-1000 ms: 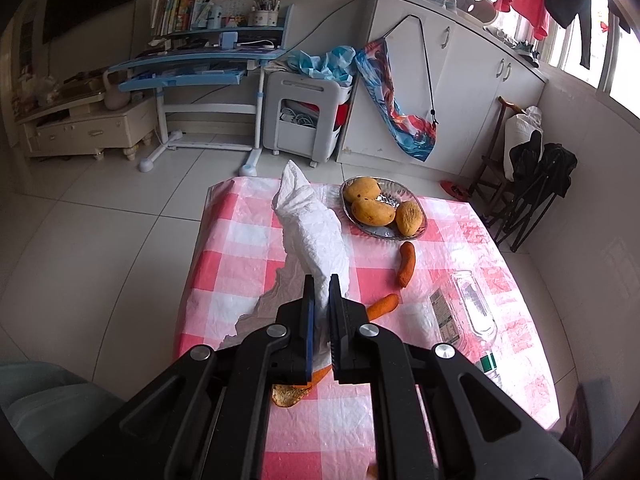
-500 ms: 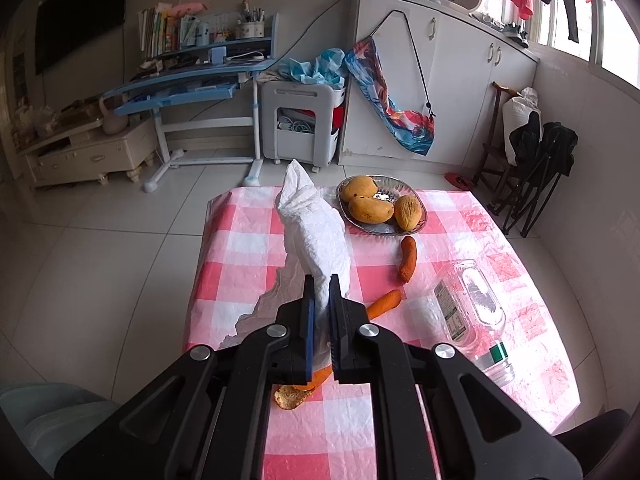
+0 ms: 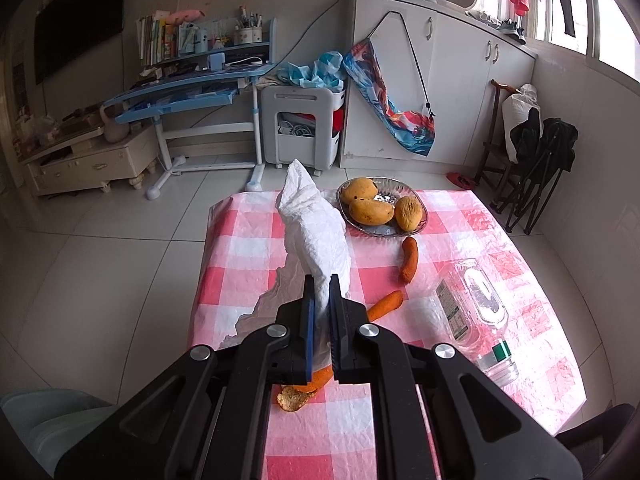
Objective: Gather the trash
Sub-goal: 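Open the right tool over the yellow basin to drop the carrot piece, then carry the white tissue to the yellow basin and open the left tool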
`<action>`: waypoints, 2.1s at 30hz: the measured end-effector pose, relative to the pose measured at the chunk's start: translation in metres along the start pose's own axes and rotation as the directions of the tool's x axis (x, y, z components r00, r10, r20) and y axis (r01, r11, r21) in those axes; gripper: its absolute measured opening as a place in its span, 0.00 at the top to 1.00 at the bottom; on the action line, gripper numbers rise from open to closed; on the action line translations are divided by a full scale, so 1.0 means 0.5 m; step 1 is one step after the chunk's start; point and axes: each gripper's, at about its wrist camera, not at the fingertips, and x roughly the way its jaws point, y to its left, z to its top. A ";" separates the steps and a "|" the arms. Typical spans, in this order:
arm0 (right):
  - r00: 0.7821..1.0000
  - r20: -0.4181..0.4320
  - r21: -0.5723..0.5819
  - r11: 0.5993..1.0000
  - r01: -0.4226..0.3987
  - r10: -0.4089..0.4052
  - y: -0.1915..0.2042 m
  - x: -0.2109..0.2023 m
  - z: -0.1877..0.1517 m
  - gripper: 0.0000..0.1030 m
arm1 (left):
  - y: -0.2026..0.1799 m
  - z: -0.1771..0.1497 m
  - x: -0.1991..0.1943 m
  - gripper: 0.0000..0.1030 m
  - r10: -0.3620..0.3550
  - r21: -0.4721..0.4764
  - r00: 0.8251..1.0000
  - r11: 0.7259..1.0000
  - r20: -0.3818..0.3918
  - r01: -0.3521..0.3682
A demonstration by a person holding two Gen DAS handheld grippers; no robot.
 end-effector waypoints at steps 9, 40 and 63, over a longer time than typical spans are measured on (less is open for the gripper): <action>0.992 0.097 0.072 0.995 0.074 -0.080 -0.028 -0.019 0.018 0.45 | 0.002 0.003 -0.004 0.95 0.008 0.011 1.000 1.000 0.004 -0.008; 0.956 0.208 0.201 0.966 0.163 -0.205 -0.089 -0.097 -0.013 0.44 | -0.033 -0.253 -0.154 0.95 0.016 0.029 0.997 0.999 -0.072 -0.014; 0.964 0.176 0.195 0.967 0.166 -0.201 -0.078 -0.075 -0.018 0.41 | -0.056 -0.420 -0.231 0.49 0.002 -0.024 0.978 1.000 -0.207 -0.007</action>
